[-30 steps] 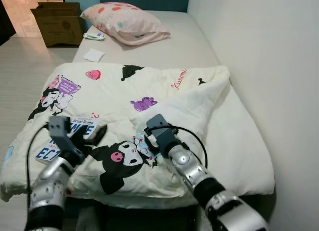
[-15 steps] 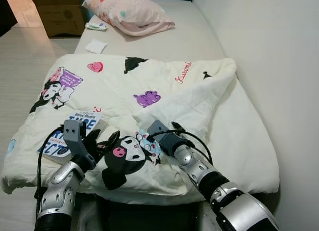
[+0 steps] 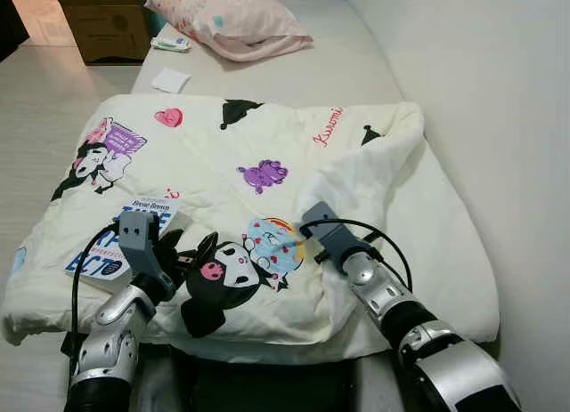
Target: Clean up the room
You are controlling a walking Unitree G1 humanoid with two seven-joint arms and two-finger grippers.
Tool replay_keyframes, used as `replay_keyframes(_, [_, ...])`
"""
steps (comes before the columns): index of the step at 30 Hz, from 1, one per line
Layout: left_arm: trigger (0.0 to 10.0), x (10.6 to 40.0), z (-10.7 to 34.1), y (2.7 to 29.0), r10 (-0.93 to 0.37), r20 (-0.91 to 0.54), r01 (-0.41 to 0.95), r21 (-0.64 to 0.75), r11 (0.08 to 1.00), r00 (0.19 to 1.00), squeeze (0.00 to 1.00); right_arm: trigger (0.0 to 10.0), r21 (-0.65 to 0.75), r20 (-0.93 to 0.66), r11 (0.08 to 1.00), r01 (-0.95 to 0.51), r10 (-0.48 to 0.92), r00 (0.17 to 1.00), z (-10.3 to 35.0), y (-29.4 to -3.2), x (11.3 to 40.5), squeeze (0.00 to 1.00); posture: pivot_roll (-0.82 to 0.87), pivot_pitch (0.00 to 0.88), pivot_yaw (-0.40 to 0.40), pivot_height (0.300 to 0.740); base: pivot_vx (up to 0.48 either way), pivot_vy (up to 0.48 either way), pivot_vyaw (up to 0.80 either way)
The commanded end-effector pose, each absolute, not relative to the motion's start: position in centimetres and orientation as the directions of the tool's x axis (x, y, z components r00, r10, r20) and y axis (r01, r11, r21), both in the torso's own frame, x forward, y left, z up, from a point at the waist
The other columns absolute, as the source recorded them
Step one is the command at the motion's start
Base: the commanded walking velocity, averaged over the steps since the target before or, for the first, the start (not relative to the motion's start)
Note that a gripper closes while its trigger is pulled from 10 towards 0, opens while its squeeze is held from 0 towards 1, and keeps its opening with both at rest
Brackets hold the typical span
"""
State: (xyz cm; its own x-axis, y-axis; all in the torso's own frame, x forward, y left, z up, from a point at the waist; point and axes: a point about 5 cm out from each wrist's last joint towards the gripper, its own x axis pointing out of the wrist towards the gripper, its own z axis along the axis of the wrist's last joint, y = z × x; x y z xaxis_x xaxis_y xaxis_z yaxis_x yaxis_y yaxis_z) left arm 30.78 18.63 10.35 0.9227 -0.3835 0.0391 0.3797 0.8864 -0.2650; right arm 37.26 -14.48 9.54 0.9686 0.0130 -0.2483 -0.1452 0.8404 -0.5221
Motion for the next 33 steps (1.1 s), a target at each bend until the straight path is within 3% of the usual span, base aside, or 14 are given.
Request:
replay_keyframes(1, [10.0, 30.8, 9.8, 18.3, -0.382, 0.02, 0.373, -0.273, 0.887, 0.924, 0.0, 0.0, -0.44, -0.228, 0.898, 0.001, -0.112, 0.967, 10.2, -18.3, 37.2, 0.0, 0.13, 0.155, -0.042, 0.472, 0.0, 0.0, 0.0])
replay_keyframes(2, [10.0, 30.8, 9.8, 18.3, -0.382, 0.02, 0.373, -0.273, 0.887, 0.924, 0.0, 0.0, -0.44, -0.228, 0.898, 0.001, -0.112, 0.967, 10.2, -18.3, 37.2, 0.0, 0.13, 0.155, -0.042, 0.472, 0.0, 0.0, 0.0])
replay_keyframes(5, [10.0, 31.3, 9.7, 18.0, -0.382, 0.022, 0.373, -0.282, 0.884, 0.924, 0.0, 0.0, -0.479, -0.187, 0.864, 0.154, -0.272, 0.944, 11.4, -23.9, 36.0, 0.0, 0.09, 0.134, -0.032, 0.472, 0.0, 0.0, 0.0])
replay_keyframes(6, [10.0, 31.3, 9.7, 18.0, -0.382, 0.022, 0.373, -0.282, 0.884, 0.924, 0.0, 0.0, -0.479, -0.187, 0.864, 0.154, -0.272, 0.944, 11.4, -23.9, 36.0, 0.0, 0.09, 0.134, -0.032, 0.472, 0.0, 0.0, 0.0])
replay_keyframes(7, [10.0, 31.5, 9.6, 17.7, -0.384, 0.023, 0.373, -0.295, 0.879, 0.923, 0.0, 0.0, -0.54, -0.188, 0.808, 0.234, -0.387, 0.903, 11.8, -28.1, 34.0, 0.0, 0.08, 0.131, -0.03, 0.472, 0.0, 0.0, 0.0])
replay_keyframes(9, [10.0, 31.5, 9.6, 17.7, -0.384, 0.023, 0.373, -0.295, 0.879, 0.923, 0.0, 0.0, -0.54, -0.188, 0.808, 0.234, -0.387, 0.903, 11.8, -28.1, 34.0, 0.0, 0.08, 0.131, -0.03, 0.472, 0.0, 0.0, 0.0])
replay_keyframes(11, [10.0, 31.9, 9.4, 16.7, -0.41, 0.021, 0.396, -0.308, 0.865, 0.912, 0.0, 0.0, -0.65, -0.26, 0.718, 0.249, -0.517, 0.815, 11.4, -32.9, 29.7, 0.0, 0.04, 0.114, -0.017, 0.472, 0.0, 0.0, 0.0])
replay_keyframes(16, [10.0, 32.1, 9.5, 16.0, -0.429, 0.026, 0.415, -0.316, 0.853, 0.903, 0.0, 0.0, -0.749, -0.35, 0.648, 0.136, -0.561, 0.75, 11.2, -34.6, 26.9, 0.0, 0.03, 0.107, -0.008, 0.472, 0.0, 0.0, 0.0])
replay_keyframes(17, [10.0, 32.2, 9.5, 15.9, -0.436, 0.026, 0.421, -0.316, 0.85, 0.9, 0.0, 2.2, -0.764, -0.402, 0.641, 0.075, -0.563, 0.722, 11.1, -34.6, 26.1, 0.0, 0.03, 0.105, -0.002, 0.472, 0.0, 0.0, 0.0])
replay_keyframes(19, [10.0, 32.3, 9.4, 15.7, -0.44, 0.026, 0.425, -0.317, 0.848, 0.898, 0.0, 2.2, -0.765, -0.435, 0.643, 0.041, -0.562, 0.703, 11.2, -34.6, 25.6, 0.0, 0.02, 0.104, -0.002, 0.472, 0.0, 0.0, 0.0])
replay_keyframes(20, [10.0, 32.3, 9.4, 15.6, -0.443, 0.025, 0.428, -0.317, 0.847, 0.896, 0.0, 10.0, -0.76, -0.492, 0.65, -0.023, -0.551, 0.675, 10.9, -34.3, 25.2, 0.0, 0.02, 0.099, -0.004, 0.472, 0.0, 0.0, 0.0])
replay_keyframes(24, [10.0, 32.4, 9.3, 15.5, -0.448, 0.024, 0.432, -0.316, 0.845, 0.894, 0.0, 10.0, -0.709, -0.588, 0.692, -0.136, -0.474, 0.655, 10.3, -32.6, 24.7, 0.0, 0.02, 0.097, -0.006, 0.472, 0.0, 0.0, 0.0])
replay_keyframes(27, [10.0, 32.6, 9.3, 15.4, -0.448, 0.032, 0.434, -0.316, 0.843, 0.893, 0.0, 10.0, -0.616, -0.734, 0.715, -0.331, -0.367, 0.572, 9.9, -30.3, 22.6, 0.0, 0.03, 0.091, -0.02, 0.472, 0.0, 0.0, 0.0])
replay_keyframes(33, [10.0, 32.5, 9.2, 15.5, -0.443, 0.036, 0.43, -0.32, 0.844, 0.896, 0.0, 10.0, -0.638, -0.74, 0.693, -0.334, -0.434, 0.514, 9.1, -31.5, 21.8, 0.0, 0.03, 0.091, -0.027, 0.472, 0.0, 0.0, 0.0])
